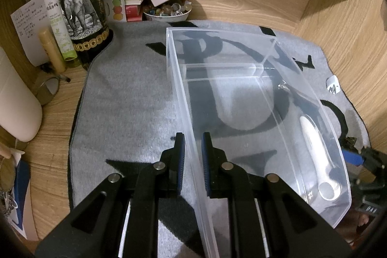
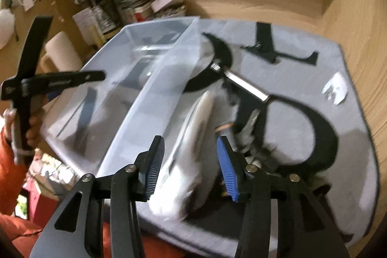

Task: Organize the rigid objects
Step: 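Lift the white device with the right gripper and carry it toward the box, then lower the white device into the box and open the right gripper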

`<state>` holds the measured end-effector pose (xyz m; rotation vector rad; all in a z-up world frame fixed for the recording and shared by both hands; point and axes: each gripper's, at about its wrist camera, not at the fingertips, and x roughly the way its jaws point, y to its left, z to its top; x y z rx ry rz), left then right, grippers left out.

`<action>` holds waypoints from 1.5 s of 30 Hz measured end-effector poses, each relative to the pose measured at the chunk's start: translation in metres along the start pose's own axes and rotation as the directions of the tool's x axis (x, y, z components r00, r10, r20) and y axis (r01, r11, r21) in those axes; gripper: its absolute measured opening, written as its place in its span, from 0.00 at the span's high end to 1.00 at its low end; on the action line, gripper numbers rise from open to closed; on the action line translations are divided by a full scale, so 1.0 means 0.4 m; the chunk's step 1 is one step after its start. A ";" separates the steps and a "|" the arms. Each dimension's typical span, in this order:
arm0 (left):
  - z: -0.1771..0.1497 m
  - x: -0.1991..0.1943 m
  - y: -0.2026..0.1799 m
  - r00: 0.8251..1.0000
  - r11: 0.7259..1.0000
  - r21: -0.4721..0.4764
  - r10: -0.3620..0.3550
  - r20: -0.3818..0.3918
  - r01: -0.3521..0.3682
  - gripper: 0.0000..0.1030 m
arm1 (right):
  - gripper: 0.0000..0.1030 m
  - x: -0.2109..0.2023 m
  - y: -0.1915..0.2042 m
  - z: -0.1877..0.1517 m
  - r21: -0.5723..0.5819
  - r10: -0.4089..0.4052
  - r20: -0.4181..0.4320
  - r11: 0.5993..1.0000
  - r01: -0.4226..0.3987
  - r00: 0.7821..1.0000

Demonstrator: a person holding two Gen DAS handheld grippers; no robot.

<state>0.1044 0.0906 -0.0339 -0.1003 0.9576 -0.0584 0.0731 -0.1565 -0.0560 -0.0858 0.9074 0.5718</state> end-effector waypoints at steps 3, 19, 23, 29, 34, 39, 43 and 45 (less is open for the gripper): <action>0.000 0.000 0.000 1.000 1.000 -0.001 -0.001 0.000 0.001 0.87 | 0.59 0.018 0.008 -0.022 0.003 0.009 -0.035 1.000 -0.009 0.999; 0.000 0.000 0.001 1.000 1.000 0.001 0.000 0.000 0.000 0.87 | 0.67 -0.004 -0.031 -0.014 0.078 -0.064 0.083 0.995 0.057 0.995; 0.000 0.000 0.002 1.000 1.000 -0.001 -0.002 0.000 0.002 0.87 | 0.67 -0.047 -0.036 0.020 0.059 -0.103 0.143 0.994 0.095 0.984; 0.000 0.000 0.002 1.000 1.000 0.000 -0.002 -0.001 0.002 0.87 | 0.67 -0.103 -0.030 0.080 0.041 -0.145 0.232 0.989 0.139 0.962; -0.001 0.000 0.001 1.000 1.000 0.000 -0.001 -0.001 0.001 0.87 | 0.67 -0.147 0.021 0.142 -0.025 -0.134 0.323 0.988 0.150 0.937; 0.001 0.000 0.002 1.000 1.000 -0.002 -0.002 0.000 0.002 0.87 | 0.67 -0.117 0.087 0.193 -0.113 -0.090 0.319 0.985 0.132 0.944; 0.001 0.000 0.002 1.000 1.000 -0.002 -0.004 -0.001 0.004 0.87 | 0.67 -0.054 0.131 0.214 -0.169 -0.041 0.261 0.982 0.088 0.964; 0.001 0.000 0.002 1.000 1.000 -0.002 -0.003 -0.001 0.003 0.87 | 0.67 -0.019 0.154 0.222 -0.196 -0.023 0.226 0.978 0.068 0.974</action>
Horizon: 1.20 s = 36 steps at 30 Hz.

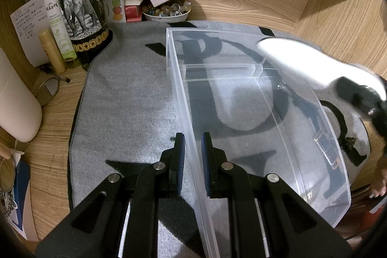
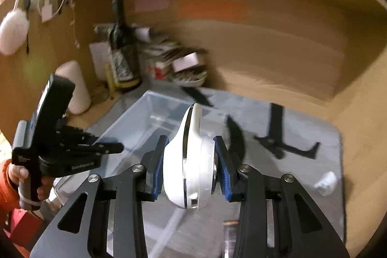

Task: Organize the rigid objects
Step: 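Lower the white device into the box and open the right gripper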

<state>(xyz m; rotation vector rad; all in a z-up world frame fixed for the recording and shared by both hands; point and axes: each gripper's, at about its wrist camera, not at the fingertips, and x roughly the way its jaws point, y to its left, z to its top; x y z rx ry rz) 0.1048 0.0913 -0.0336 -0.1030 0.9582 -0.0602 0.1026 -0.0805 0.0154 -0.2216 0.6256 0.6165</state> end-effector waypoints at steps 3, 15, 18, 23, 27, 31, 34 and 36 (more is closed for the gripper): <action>0.000 -0.001 -0.002 1.000 1.000 0.005 0.003 0.002 -0.003 0.87 | 0.67 0.047 0.027 0.005 -0.021 0.041 -0.049 0.999 -0.042 0.998; -0.001 -0.001 -0.003 1.000 1.000 0.005 -0.003 0.002 0.003 0.87 | 0.67 0.192 0.087 0.042 -0.088 0.046 -0.179 0.994 -0.062 0.983; -0.001 -0.001 -0.002 1.000 1.000 0.004 -0.005 0.002 0.005 0.87 | 0.67 0.199 0.096 0.050 -0.112 0.034 -0.192 0.992 -0.056 0.981; -0.002 0.001 -0.002 1.000 1.000 0.000 -0.009 0.004 0.009 0.87 | 0.67 0.231 0.110 0.045 -0.125 0.059 -0.285 0.987 -0.098 0.957; -0.002 -0.001 -0.003 1.000 1.000 0.005 -0.011 0.004 0.011 0.87 | 0.67 0.249 0.112 0.030 -0.120 0.082 -0.355 0.984 -0.132 0.931; -0.003 -0.001 -0.004 1.000 1.000 0.005 -0.012 0.004 0.012 0.87 | 0.67 0.256 0.105 0.013 -0.106 0.093 -0.404 0.983 -0.148 0.910; -0.003 -0.002 -0.004 1.000 1.000 0.000 -0.017 0.001 0.017 0.87 | 0.67 0.248 0.101 0.005 -0.108 0.096 -0.406 0.983 -0.151 0.909; -0.002 -0.004 -0.004 1.000 1.000 0.002 -0.018 -0.001 0.018 0.87 | 0.65 0.235 0.099 0.008 -0.116 0.091 -0.393 0.982 -0.147 0.915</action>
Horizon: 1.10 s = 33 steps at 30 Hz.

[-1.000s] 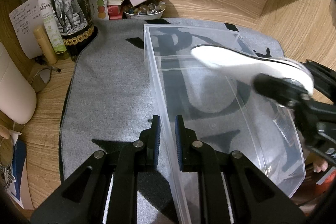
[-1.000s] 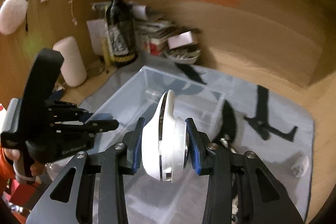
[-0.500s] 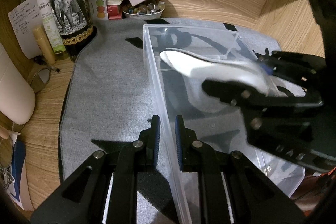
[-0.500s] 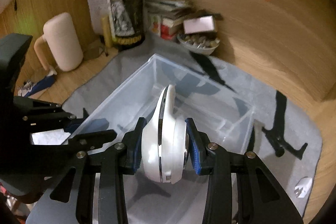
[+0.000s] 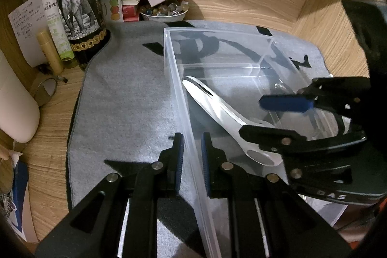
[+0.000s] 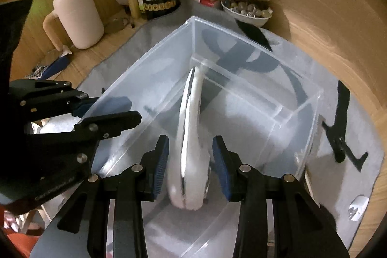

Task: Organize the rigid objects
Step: 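Lower the white device into the box and open the right gripper, then grasp the silver flashlight with the right gripper and lift it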

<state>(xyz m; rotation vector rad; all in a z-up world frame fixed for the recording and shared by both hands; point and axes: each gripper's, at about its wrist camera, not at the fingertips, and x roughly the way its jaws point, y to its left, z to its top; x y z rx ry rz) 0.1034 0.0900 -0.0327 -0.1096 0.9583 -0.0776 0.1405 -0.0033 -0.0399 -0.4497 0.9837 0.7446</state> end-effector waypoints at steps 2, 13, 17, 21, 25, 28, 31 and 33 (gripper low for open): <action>-0.001 -0.001 -0.001 1.000 1.000 0.000 0.001 -0.001 -0.001 0.87 | 0.58 -0.014 -0.001 0.000 -0.004 -0.013 0.020 1.000 0.013 1.000; -0.001 -0.001 -0.001 1.000 1.000 0.002 0.011 -0.006 -0.011 0.87 | 0.37 -0.154 -0.050 -0.004 0.031 -0.107 0.207 0.994 0.103 0.972; -0.001 -0.002 -0.002 1.000 1.000 0.003 0.015 -0.007 -0.015 0.87 | 0.33 -0.217 -0.114 -0.022 0.101 -0.151 0.263 0.987 0.128 0.953; -0.001 -0.003 -0.001 1.000 1.000 0.003 0.015 -0.006 -0.015 0.87 | 0.33 -0.240 -0.183 -0.044 0.174 -0.199 0.267 0.972 0.156 0.943; -0.001 -0.003 0.000 1.000 1.000 0.004 0.016 -0.007 -0.016 0.87 | 0.32 -0.218 -0.241 -0.081 0.224 -0.249 0.216 0.954 0.200 0.944; -0.002 -0.003 0.001 1.000 1.000 0.003 0.017 -0.008 -0.017 0.87 | 0.32 -0.169 -0.276 -0.111 0.242 -0.268 0.153 0.943 0.227 0.951; -0.003 -0.004 0.004 1.000 1.000 0.004 0.019 -0.008 -0.019 0.87 | 0.32 -0.116 -0.306 -0.140 0.257 -0.264 0.091 0.938 0.234 0.960; -0.003 -0.004 0.004 1.000 1.000 0.004 0.020 -0.009 -0.020 0.87 | 0.32 -0.081 -0.322 -0.157 0.272 -0.240 0.055 0.938 0.217 0.969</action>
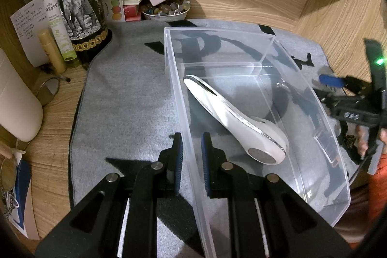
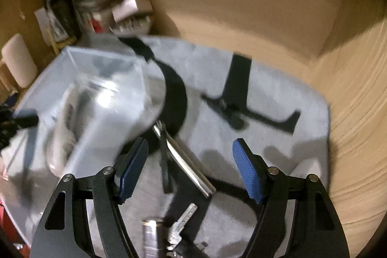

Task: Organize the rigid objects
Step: 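Grasp the silver flashlight with the right gripper and lift it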

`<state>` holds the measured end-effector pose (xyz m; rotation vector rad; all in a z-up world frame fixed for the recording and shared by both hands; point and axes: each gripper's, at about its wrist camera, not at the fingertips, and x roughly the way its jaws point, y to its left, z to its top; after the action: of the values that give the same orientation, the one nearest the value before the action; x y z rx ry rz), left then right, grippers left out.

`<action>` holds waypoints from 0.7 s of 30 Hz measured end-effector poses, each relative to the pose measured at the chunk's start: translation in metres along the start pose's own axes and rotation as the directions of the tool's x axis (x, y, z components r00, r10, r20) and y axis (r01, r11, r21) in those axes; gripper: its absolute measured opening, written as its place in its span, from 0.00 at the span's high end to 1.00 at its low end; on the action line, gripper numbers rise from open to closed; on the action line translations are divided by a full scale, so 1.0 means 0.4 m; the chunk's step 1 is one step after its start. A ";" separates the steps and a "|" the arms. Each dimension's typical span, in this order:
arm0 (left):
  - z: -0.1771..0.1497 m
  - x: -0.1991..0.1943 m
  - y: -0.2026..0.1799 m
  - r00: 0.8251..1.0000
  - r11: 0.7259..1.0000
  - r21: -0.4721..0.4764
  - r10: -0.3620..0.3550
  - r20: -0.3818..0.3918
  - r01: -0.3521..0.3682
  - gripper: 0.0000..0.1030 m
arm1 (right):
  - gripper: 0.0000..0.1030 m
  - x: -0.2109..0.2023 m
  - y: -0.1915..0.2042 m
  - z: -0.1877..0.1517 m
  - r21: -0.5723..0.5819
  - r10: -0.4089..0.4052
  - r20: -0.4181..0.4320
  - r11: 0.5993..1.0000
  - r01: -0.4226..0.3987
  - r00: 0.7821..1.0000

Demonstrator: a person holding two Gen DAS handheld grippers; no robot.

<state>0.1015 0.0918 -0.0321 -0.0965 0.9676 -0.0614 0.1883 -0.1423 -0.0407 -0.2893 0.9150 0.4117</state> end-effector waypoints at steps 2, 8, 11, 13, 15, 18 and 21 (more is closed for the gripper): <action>0.000 0.000 -0.001 1.000 1.000 0.000 -0.001 0.000 0.001 0.87 | 0.33 0.031 -0.006 -0.013 0.008 0.007 -0.031 1.000 -0.007 1.000; -0.001 -0.001 0.000 1.000 1.000 0.000 0.000 0.000 0.000 0.87 | 0.33 0.093 -0.014 -0.028 0.039 0.034 -0.078 0.999 -0.031 0.996; 0.000 0.000 0.000 1.000 1.000 0.002 0.002 0.000 -0.002 0.87 | 0.45 0.090 -0.007 -0.024 0.030 0.040 -0.074 0.999 -0.037 0.996; -0.001 -0.001 0.002 1.000 1.000 0.004 0.003 -0.001 -0.003 0.87 | 0.62 0.086 0.001 -0.024 0.020 0.044 -0.076 0.999 -0.043 0.996; 0.000 0.000 0.000 1.000 1.000 0.003 0.003 -0.001 -0.003 0.87 | 0.73 0.081 0.008 -0.024 0.011 0.049 -0.084 0.999 -0.048 0.995; 0.000 0.000 -0.002 1.000 1.000 0.000 0.003 -0.001 -0.003 0.87 | 0.86 0.072 0.015 -0.028 0.016 0.050 -0.075 0.999 -0.049 0.996; 0.000 0.000 -0.002 1.000 1.000 0.001 0.004 -0.002 -0.004 0.87 | 0.86 0.058 0.017 -0.035 0.021 0.043 -0.054 0.999 -0.042 0.998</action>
<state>0.1017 0.0909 -0.0320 -0.0933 0.9694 -0.0585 0.1880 -0.1367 -0.0681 -0.2641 0.9791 0.4349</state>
